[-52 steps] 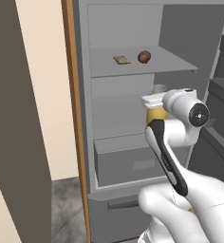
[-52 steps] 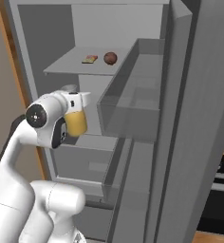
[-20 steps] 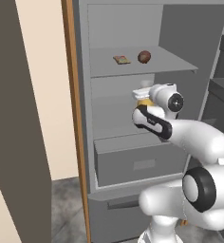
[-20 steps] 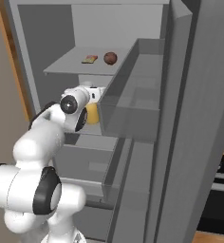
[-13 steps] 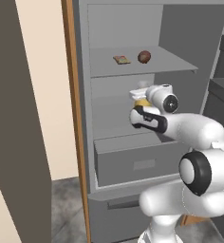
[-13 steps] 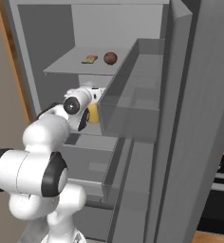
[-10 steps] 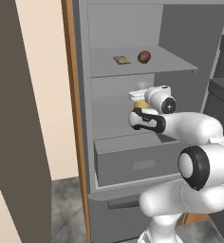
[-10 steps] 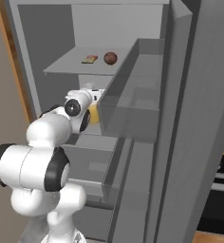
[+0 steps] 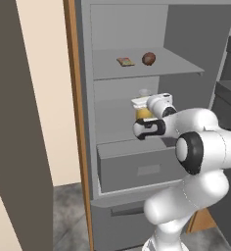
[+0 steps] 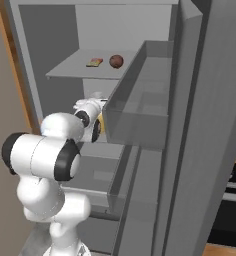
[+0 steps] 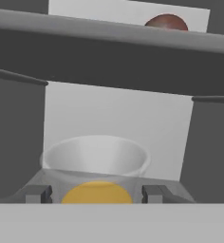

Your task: Move the onion and bar from the second highest shelf to the top shelf to make space. Then, place the pitcher from the counter on the cleared second highest shelf.

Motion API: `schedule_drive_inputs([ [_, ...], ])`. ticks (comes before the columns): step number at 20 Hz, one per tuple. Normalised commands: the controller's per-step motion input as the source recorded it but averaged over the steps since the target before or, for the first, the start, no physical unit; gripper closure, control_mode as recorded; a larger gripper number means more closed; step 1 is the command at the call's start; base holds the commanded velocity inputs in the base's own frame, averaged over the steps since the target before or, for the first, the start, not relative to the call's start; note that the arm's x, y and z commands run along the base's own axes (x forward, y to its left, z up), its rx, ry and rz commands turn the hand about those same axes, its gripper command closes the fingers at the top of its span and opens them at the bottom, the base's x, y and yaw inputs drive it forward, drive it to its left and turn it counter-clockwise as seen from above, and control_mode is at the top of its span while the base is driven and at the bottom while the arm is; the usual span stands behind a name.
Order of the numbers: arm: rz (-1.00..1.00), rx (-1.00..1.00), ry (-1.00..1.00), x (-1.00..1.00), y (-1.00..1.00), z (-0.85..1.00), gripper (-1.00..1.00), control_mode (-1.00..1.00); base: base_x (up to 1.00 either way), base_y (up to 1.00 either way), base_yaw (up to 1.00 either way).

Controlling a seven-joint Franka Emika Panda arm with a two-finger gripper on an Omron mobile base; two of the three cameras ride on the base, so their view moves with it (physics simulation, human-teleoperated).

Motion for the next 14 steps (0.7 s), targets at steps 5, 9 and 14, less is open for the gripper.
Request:
schedule_drive_inputs([
  [5, 0.0, 0.0, 0.0, 0.46, -0.04, -0.23, 1.0, -1.0, 0.0, 0.0, 0.0],
  [9, 0.0, 0.0, 0.0, 0.41, -0.05, -0.29, 1.0, -1.0, 0.0, 0.0, 0.0],
  [14, 0.0, 0.0, 0.0, 0.37, -0.06, -0.34, 1.0, -1.0, 0.0, 0.0, 0.0],
])
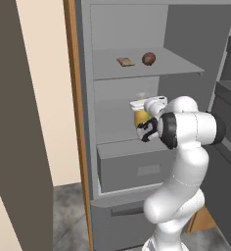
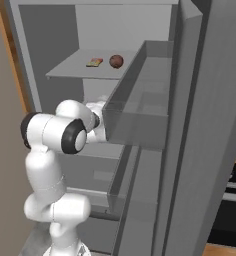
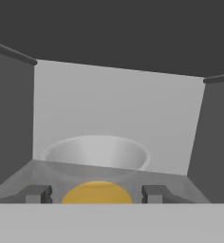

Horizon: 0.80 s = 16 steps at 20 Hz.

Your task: Move the onion and bar from the second highest shelf to the top shelf to make space. Then, place the pitcher from the counter on the cleared second highest shelf.

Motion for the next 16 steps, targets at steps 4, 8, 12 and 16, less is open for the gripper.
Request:
schedule_drive_inputs([
  [4, 0.0, 0.0, 0.0, 0.36, -0.06, -0.35, 1.0, -1.0, 0.0, 0.0, 0.0],
  [8, 0.0, 0.0, 0.0, 0.36, -0.02, -0.32, 1.0, -1.0, 0.0, 0.0, 0.0],
  [12, 0.0, 0.0, 0.0, 0.34, -0.01, -0.32, 1.0, -1.0, 0.0, 0.0, 0.0],
  [16, 0.0, 0.0, 0.0, 0.31, -0.02, -0.34, 1.0, -1.0, 0.0, 0.0, 0.0],
])
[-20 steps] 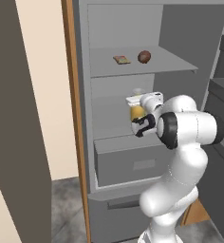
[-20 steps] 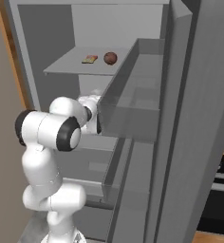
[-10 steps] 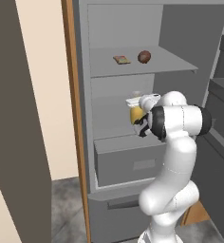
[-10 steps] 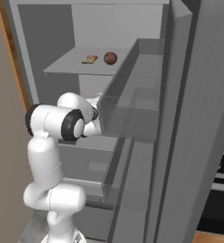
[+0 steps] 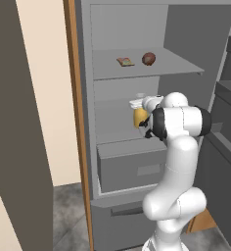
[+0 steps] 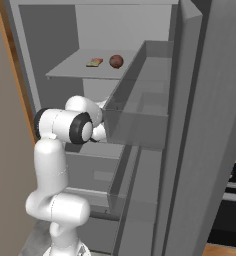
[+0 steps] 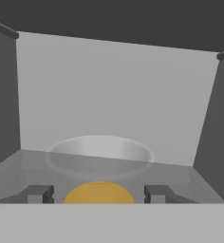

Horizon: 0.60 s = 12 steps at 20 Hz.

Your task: Move the onion and bar from the second highest shelf to the top shelf to make space. Then, place the pitcher from the counter on the cleared second highest shelf.

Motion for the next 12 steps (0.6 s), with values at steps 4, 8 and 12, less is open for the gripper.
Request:
schedule_drive_inputs([
  [4, 0.0, 0.0, 0.0, 0.23, -0.03, -0.39, -1.0, -1.0, 0.0, 0.0, 0.0],
  [8, 0.0, 0.0, 0.0, -0.01, -0.14, -0.15, -1.0, -1.0, 0.0, 0.0, 0.0],
  [12, 0.0, 0.0, 0.0, -0.17, -0.13, 0.0, -1.0, -1.0, 0.0, 0.0, 0.0],
])
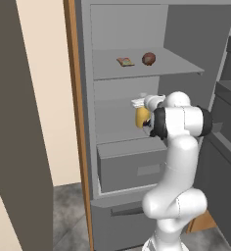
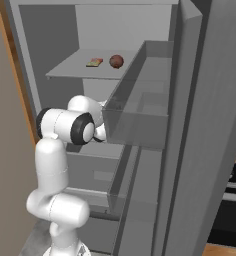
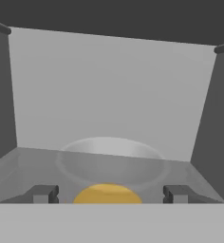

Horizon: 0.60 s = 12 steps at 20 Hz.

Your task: Move the onion and bar from the second highest shelf to the top shelf to make space. Then, place the pitcher from the counter on the cleared second highest shelf.

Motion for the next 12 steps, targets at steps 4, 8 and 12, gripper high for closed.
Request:
schedule_drive_inputs([
  [4, 0.0, 0.0, 0.0, -0.3, -0.04, 0.0, -1.0, -1.0, 0.0, 0.0, 0.0],
  [8, 0.0, 0.0, 0.0, -0.06, -0.01, 0.0, -1.0, -1.0, 0.0, 0.0, 0.0],
  [12, 0.0, 0.0, 0.0, -0.03, 0.0, 0.0, -1.0, -1.0, 0.0, 0.0, 0.0],
])
